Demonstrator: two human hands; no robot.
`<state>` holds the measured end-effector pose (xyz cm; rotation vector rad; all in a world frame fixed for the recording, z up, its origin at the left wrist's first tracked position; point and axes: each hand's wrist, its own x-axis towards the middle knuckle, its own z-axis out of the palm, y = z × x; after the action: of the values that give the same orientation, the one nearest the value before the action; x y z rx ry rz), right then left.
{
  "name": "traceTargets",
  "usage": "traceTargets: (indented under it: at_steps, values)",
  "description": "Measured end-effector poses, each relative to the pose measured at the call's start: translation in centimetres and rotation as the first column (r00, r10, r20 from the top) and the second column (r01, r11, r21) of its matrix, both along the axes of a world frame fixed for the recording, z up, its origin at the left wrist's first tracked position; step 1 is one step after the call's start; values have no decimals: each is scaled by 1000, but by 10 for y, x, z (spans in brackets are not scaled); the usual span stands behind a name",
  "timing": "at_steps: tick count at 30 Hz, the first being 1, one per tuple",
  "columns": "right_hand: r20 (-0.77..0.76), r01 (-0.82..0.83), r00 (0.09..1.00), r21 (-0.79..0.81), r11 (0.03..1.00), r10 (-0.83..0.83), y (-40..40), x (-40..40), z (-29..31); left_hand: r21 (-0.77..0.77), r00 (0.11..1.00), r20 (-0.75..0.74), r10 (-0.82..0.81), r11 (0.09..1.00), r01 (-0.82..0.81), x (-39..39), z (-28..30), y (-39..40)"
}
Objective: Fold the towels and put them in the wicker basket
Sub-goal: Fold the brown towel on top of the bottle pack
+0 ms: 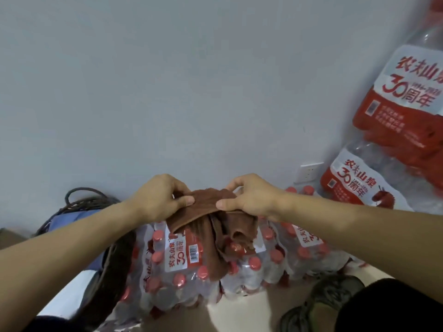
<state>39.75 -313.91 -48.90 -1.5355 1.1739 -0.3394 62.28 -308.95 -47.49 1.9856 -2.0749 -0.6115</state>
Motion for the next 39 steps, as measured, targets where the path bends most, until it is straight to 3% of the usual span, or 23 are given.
traceTargets:
  at_steps: [7, 10, 13, 15, 18, 21, 26, 29, 34, 39]
  values:
    - [-111, -126, 987, -78, 989, 117, -3, 18, -5, 167, 992, 129, -10, 986, -12, 32, -17, 7]
    - [1, -103, 995, -46, 994, 103, -2, 28, -5, 161, 997, -72, 40, 987, -28, 30, -12, 10]
    - [150, -60, 987, 31, 998, 55, -1, 38, -2, 115, 922, -388, -1, 992, 50, 13, -1, 17]
    - [250, -15, 968, 105, 994, -12, 1, 44, 5, 49, 877, -480, 0, 998, 27, 2, 2, 19]
    - [373, -33, 926, 233, 972, -58, 2, 49, 19, -50, 840, -542, 34, 996, -72, -6, 7, 20]
    - [455, -143, 890, 261, 955, 8, 0, 43, 31, -61, 782, -621, 62, 990, -127, -4, 13, 20]
    - [518, -155, 855, 239, 958, 9, -8, 30, 38, 29, 807, -588, 56, 998, -48, 13, 25, 22]
    - [497, -86, 867, 227, 970, -39, -10, 24, 41, 97, 824, -562, 78, 995, -28, 23, 29, 24]
    - [439, 24, 892, 190, 981, -107, -8, 21, 43, 159, 742, -651, 163, 984, -77, 31, 32, 22]
    - [515, -68, 856, 190, 979, -41, -1, 29, 44, 154, 684, -720, 120, 988, -10, 13, 36, 26]
